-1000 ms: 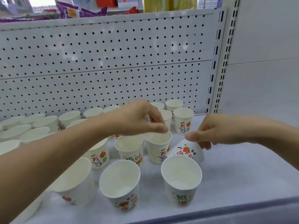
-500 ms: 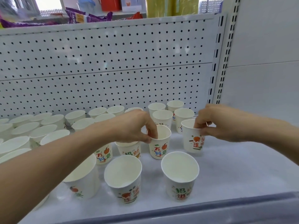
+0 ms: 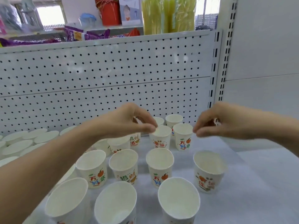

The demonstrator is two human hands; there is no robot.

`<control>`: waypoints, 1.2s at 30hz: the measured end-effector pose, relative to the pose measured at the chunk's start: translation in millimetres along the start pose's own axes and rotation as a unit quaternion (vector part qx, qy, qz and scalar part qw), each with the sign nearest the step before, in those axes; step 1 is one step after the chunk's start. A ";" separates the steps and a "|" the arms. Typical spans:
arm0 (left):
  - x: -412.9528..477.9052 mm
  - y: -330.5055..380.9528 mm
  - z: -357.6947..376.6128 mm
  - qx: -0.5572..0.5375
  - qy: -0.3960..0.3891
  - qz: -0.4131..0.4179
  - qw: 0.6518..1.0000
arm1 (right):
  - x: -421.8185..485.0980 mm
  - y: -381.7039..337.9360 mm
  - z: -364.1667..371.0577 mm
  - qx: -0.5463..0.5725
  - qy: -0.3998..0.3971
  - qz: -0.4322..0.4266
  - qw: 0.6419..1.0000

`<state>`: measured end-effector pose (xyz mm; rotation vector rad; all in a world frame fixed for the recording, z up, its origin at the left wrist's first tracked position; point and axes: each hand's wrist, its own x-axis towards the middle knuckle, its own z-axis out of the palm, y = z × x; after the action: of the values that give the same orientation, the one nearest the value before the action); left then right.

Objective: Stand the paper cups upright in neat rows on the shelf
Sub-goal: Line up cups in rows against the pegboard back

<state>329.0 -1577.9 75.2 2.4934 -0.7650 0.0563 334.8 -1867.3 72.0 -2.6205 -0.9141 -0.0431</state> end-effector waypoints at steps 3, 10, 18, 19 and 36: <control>29.7 -20.5 -1.4 0.057 0.051 -0.066 0.995 | 40.2 25.4 -1.1 -0.005 0.062 0.023 0.998; 86.2 -58.3 21.6 0.205 0.024 -0.124 0.971 | 121.9 75.4 35.5 -0.044 0.045 0.113 0.992; 113.5 -66.7 33.5 0.175 0.012 -0.140 0.974 | 139.7 90.2 48.5 -0.010 0.042 0.138 0.989; 115.0 -67.5 34.2 0.172 0.011 -0.141 0.975 | 138.5 90.1 48.8 -0.014 0.044 0.139 0.989; 66.9 -40.9 39.1 0.131 -0.029 -0.037 0.990 | 72.4 59.7 33.3 -0.001 -0.014 0.044 0.999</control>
<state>402.6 -1602.7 34.8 2.7823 -0.7265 0.0627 425.2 -1855.9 31.9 -2.6669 -0.8067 0.0159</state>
